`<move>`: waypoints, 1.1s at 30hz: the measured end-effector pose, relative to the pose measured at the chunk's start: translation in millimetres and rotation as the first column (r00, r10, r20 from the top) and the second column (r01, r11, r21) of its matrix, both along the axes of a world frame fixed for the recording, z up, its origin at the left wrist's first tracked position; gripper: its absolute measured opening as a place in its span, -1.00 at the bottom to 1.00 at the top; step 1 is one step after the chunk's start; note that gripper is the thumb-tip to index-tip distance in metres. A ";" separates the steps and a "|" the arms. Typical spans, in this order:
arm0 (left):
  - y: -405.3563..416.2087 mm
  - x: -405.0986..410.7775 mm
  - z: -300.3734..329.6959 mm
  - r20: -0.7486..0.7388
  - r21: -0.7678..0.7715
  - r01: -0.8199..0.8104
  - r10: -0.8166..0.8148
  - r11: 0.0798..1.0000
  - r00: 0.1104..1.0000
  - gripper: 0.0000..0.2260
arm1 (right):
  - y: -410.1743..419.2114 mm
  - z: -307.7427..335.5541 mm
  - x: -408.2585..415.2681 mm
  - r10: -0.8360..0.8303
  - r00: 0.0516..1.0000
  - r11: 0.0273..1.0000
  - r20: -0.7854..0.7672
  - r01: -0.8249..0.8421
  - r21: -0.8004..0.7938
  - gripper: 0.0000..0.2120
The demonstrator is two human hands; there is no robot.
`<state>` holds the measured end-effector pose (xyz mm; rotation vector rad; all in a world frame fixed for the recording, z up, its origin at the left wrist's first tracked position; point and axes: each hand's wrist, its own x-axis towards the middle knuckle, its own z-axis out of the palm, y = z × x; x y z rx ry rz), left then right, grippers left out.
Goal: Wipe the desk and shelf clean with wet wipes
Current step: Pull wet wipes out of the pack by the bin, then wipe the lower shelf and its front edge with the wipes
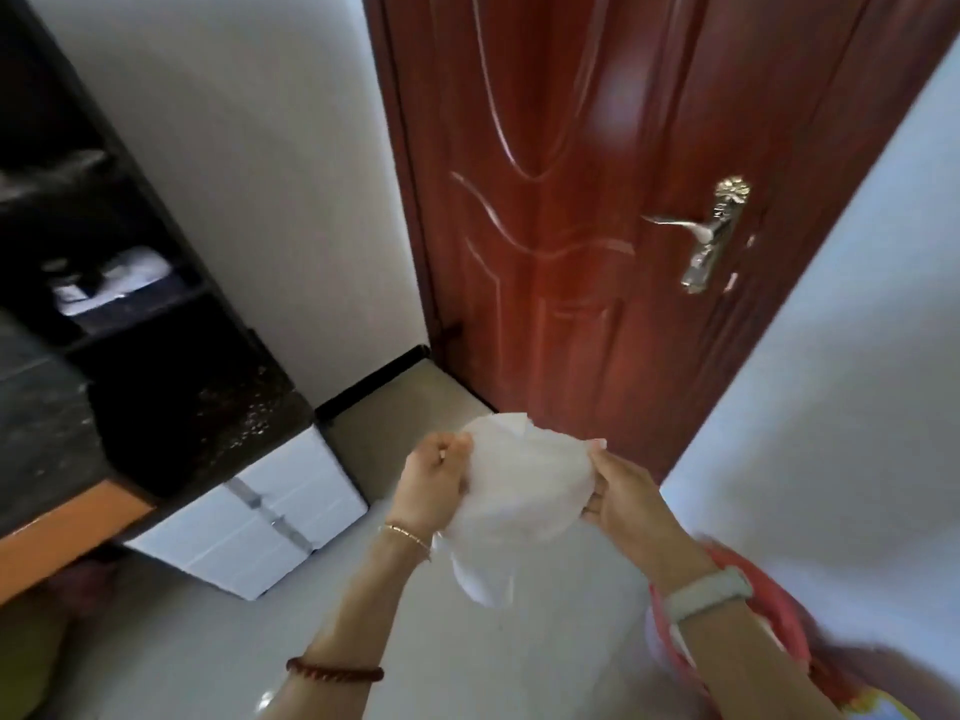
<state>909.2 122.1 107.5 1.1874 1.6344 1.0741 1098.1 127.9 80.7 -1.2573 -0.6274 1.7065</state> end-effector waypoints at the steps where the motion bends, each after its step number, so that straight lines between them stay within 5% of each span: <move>1: -4.0 -19.7 -5.5 0.037 -0.049 -0.077 0.079 0.996 0.996 -0.83 | 8.4 -5.7 -25.2 0.007 0.999 0.999 0.043 -0.005 -0.049 -0.70; 3: -11.4 -55.5 -14.0 0.109 -0.178 -0.206 0.227 0.962 0.968 -0.83 | 19.5 -18.0 -72.0 0.101 0.995 0.982 -0.010 -0.101 -0.158 -0.63; 6: -26.1 -103.6 -25.9 0.408 -0.301 -0.117 0.239 0.946 0.881 -0.66 | 27.3 -31.5 -122.3 0.336 0.921 0.899 -0.198 -0.376 -0.225 -0.58; 8: -33.0 -132.2 -30.8 0.482 -0.281 -0.108 0.238 0.953 0.844 -0.54 | 37.4 -42.2 -150.0 0.443 0.877 0.863 -0.184 -0.473 -0.175 -0.41; 10: -28.9 -151.7 -32.3 0.350 -0.313 -0.127 0.239 0.941 0.906 -0.55 | 49.3 -46.8 -174.0 0.648 0.759 0.762 0.062 -0.645 -0.060 -0.41; 12: -12.5 -170.3 -33.7 0.132 -0.342 -0.200 0.258 0.918 0.957 -0.62 | 69.2 -49.2 -198.7 0.740 0.530 0.586 0.414 -0.810 -0.010 -0.56; 15: 25.2 -197.3 -36.5 -0.326 -0.357 -0.225 0.105 0.907 0.940 -0.80 | 111.5 -46.4 -232.8 0.609 0.242 0.338 0.755 -0.941 0.029 -0.84; 16: 39.0 -206.4 -38.0 -0.416 -0.353 -0.239 0.077 0.905 0.906 -0.85 | 128.2 -45.9 -242.9 0.531 0.189 0.285 0.826 -0.958 0.035 -0.73; 20: 80.2 -241.4 -36.2 -0.551 -0.226 -0.401 0.223 0.888 0.804 -0.79 | 179.9 -40.6 -271.1 0.113 0.165 0.090 0.980 -0.984 0.156 -0.81; 23: 98.9 -260.4 -33.2 -0.616 -0.115 -0.454 0.295 0.884 0.731 -0.83 | 194.2 -35.7 -303.5 0.057 0.249 -0.180 0.967 -0.950 0.255 -0.85; 25: 103.1 -269.6 -31.1 -0.533 -0.014 -0.509 0.424 0.860 0.732 -0.86 | 196.9 -34.8 -328.0 0.335 0.212 -0.055 0.918 -0.968 0.244 -0.82; 26: 103.3 -273.7 -30.5 -0.485 0.023 -0.546 0.487 0.837 0.726 -0.75 | 200.0 -34.7 -340.3 0.514 0.248 0.105 0.821 -0.968 0.226 -0.79; 29: 103.9 -293.3 -32.2 -0.483 0.058 -0.526 0.485 0.849 0.729 -0.79 | 216.0 -38.6 -382.1 0.740 0.561 0.617 0.372 -0.786 -0.040 -0.81; 31: 104.7 -314.5 -40.8 -0.503 0.073 -0.455 0.427 0.888 0.752 -0.92 | 222.9 -46.3 -412.2 0.729 0.657 0.684 0.193 -0.689 -0.238 -0.84; 33: 107.7 -336.9 -49.8 -0.515 0.075 -0.383 0.365 0.920 0.775 -0.89 | 223.9 -50.8 -435.8 0.754 0.655 0.635 0.055 -0.704 -0.320 -0.78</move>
